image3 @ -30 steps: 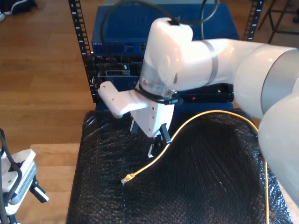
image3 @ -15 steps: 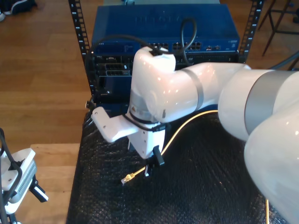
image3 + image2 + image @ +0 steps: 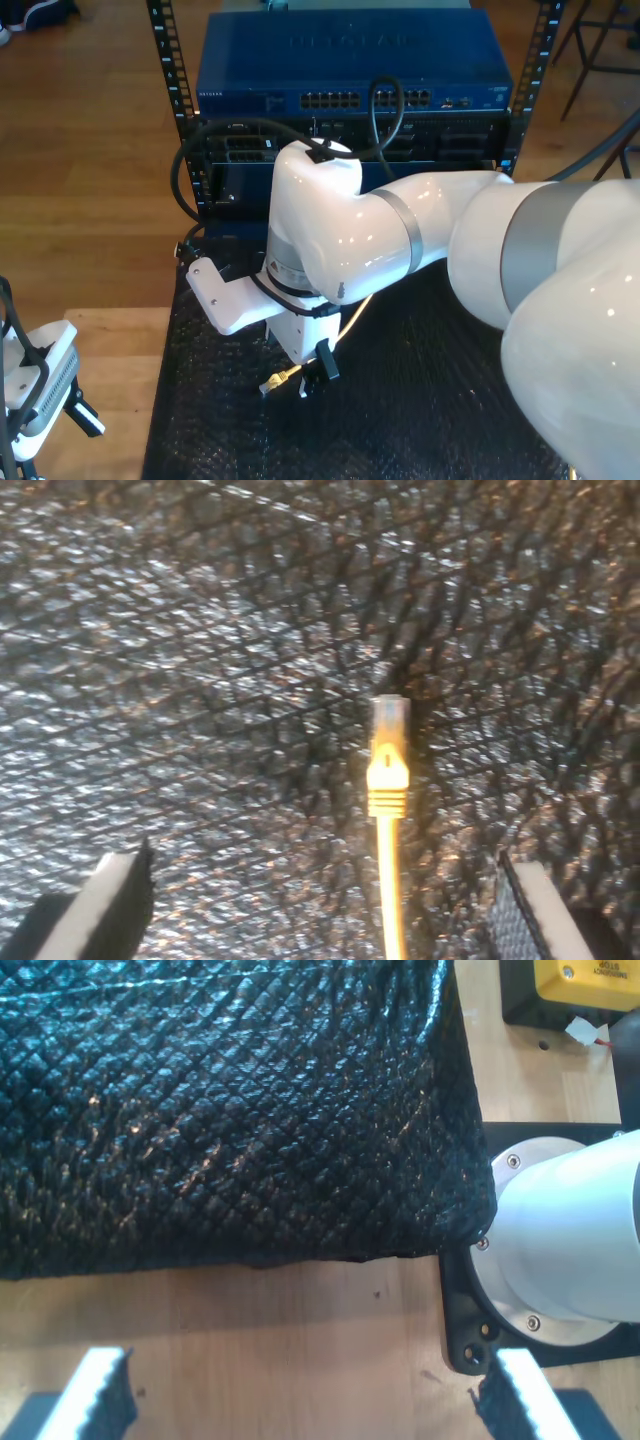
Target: Grab the cable and plug it in
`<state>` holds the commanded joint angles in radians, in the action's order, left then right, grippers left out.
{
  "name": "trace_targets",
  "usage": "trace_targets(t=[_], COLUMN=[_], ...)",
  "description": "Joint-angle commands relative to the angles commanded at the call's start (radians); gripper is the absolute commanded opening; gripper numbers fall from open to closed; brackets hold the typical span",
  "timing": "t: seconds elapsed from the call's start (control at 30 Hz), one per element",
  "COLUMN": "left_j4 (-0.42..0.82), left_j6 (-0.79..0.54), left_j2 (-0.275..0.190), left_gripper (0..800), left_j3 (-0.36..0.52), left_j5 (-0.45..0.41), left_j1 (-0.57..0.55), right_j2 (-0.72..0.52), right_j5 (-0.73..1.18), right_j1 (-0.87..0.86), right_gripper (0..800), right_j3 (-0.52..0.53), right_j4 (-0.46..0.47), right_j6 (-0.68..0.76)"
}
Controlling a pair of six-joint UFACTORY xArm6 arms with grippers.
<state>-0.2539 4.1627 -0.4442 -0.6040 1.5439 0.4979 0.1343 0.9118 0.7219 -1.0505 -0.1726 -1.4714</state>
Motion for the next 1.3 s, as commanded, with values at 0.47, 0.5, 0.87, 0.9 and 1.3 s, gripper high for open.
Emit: trace_targets(t=[0.47, 0.5, 0.87, 0.9, 1.3], left_j4=[0.0, 0.0, 0.0, 0.0, 0.0], left_j6=[-0.002, 0.0, -0.002, -0.002, 0.0], left_j2=[0.012, 0.012, 0.012, 0.012, 0.021], left_gripper=[800, 800, 800, 800, 800], left_j3=[0.0, 0.0, 0.0, 0.002, 0.0], left_j5=[-0.002, -0.002, -0.002, -0.002, 0.0], left_j1=[-0.002, -0.002, -0.002, -0.002, -0.003], right_j2=[0.051, 0.054, 0.094, 0.094, 0.094], right_j5=[-0.091, -0.098, -0.153, -0.157, -0.158], right_j1=[0.025, 0.025, 0.026, 0.026, 0.025], right_gripper=[782, 783, 782, 781, 646], right_j3=[0.023, 0.025, 0.025, 0.026, 0.028], right_j4=[0.06, 0.06, 0.06, 0.061, 0.064], right_j6=[0.037, 0.035, 0.04, 0.04, 0.04])
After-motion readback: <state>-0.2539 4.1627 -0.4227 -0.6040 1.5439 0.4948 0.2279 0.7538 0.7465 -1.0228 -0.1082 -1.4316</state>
